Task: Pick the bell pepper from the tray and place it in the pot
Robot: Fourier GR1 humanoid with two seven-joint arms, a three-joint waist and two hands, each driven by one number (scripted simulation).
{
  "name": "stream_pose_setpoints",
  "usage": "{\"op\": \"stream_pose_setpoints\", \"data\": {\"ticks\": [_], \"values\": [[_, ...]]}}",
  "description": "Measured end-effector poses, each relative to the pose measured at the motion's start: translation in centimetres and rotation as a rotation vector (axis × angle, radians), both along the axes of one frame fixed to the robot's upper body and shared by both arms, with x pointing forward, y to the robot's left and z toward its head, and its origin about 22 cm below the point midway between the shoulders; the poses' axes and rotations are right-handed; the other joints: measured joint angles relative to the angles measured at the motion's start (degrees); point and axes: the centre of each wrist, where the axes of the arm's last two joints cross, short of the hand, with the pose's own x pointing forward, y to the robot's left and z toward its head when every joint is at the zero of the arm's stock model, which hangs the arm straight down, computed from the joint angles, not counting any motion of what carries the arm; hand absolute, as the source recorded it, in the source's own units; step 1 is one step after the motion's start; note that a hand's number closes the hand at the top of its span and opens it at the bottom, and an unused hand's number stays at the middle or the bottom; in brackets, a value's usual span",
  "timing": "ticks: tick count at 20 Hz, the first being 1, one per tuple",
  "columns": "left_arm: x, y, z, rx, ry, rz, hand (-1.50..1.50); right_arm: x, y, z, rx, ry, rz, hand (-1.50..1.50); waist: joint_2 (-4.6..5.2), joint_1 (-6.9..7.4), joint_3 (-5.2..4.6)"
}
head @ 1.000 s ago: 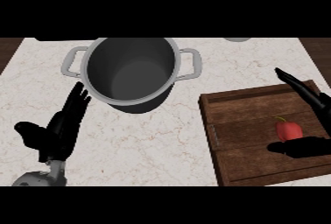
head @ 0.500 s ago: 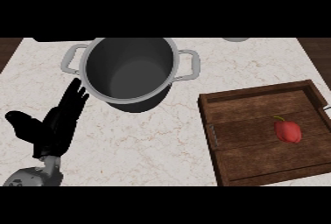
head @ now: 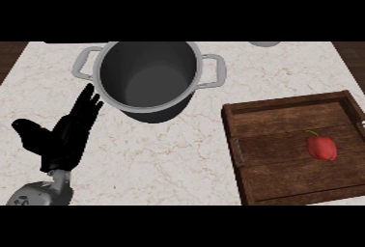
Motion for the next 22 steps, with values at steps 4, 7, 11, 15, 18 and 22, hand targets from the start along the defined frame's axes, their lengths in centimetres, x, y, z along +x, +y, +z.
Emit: {"op": "stream_pose_setpoints", "data": {"ticks": [4, 7, 11, 15, 18, 22], "values": [[0.4, -0.3, 0.1, 0.0, 0.0, -0.004, 0.0, -0.5, 1.4, 0.0, -0.044, 0.057, -0.074, -1.5, 0.14, 0.55, 0.02], [0.3, -0.4, 0.1, 0.0, -0.002, -0.016, 0.0, -0.1, 2.0, -0.7, -0.065, 0.086, -0.12, -1.5, 0.29, 1.26, 0.04], [0.2, -0.9, 0.2, 0.0, -0.01, -0.018, 0.0, 0.4, 1.9, -2.2, -0.106, 0.135, -0.164, -1.5, 0.32, 1.42, 0.06], [0.0, -1.1, 0.0, -0.002, -0.006, -0.017, 0.0, 0.4, 2.0, -3.5, -0.176, 0.167, -0.194, -1.5, 0.29, 1.3, 0.08], [0.4, -1.4, -0.1, -0.003, -0.005, -0.015, 0.0, 0.7, 2.6, -4.7, -0.21, 0.171, -0.216, -1.5, 0.32, 1.32, 0.11], [0.4, -1.1, 0.4, -0.006, -0.006, -0.016, 0.0, 0.8, 2.7, -5.6, -0.216, 0.162, -0.235, -1.5, 0.29, 1.21, 0.13]]}}
